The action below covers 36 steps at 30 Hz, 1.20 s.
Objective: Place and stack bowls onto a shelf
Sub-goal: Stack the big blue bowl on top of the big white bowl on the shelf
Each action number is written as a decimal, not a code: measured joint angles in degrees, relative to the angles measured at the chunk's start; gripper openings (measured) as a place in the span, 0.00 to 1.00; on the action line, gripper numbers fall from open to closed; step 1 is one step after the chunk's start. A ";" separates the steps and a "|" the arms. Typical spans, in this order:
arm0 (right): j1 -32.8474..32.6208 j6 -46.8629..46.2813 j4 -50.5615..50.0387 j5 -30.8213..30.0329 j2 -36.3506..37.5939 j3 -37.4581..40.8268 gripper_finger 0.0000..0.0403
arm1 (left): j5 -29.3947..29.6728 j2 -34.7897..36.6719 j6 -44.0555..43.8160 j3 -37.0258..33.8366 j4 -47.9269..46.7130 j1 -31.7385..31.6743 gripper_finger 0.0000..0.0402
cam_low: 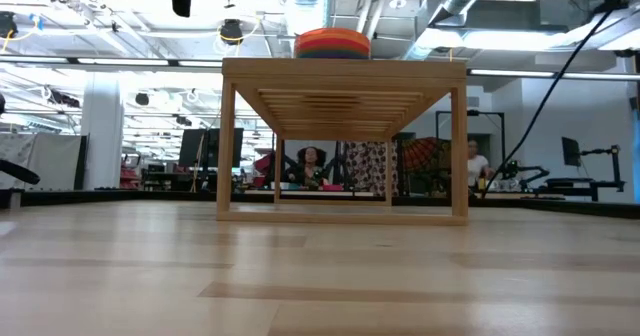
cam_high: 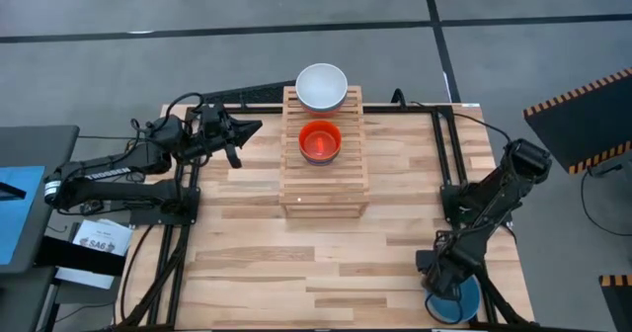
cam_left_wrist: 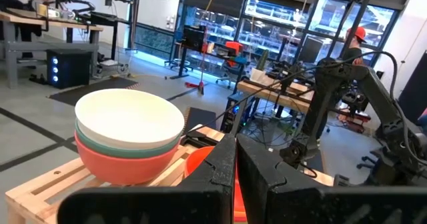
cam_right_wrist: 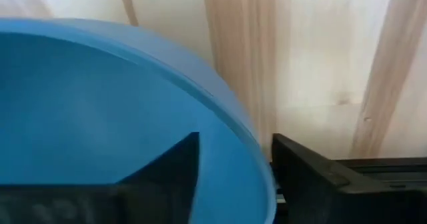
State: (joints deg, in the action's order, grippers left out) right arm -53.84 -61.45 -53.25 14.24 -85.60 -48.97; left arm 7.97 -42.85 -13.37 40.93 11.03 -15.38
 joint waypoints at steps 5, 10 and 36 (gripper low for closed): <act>1.30 -1.43 1.80 2.55 1.66 0.00 0.24 | -0.02 0.00 -1.20 0.00 0.00 0.00 0.00; 4.29 -4.85 3.89 3.07 5.91 0.07 0.07 | -0.02 0.00 -1.75 0.00 -0.02 0.00 0.00; 75.36 14.79 3.59 -3.92 5.51 -53.86 0.07 | -3.67 0.00 -1.90 0.02 0.02 -0.02 0.00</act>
State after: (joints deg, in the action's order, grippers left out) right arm 21.52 -46.66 -49.66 10.32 -80.09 -102.83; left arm 4.29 -42.85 -15.26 40.95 11.05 -15.40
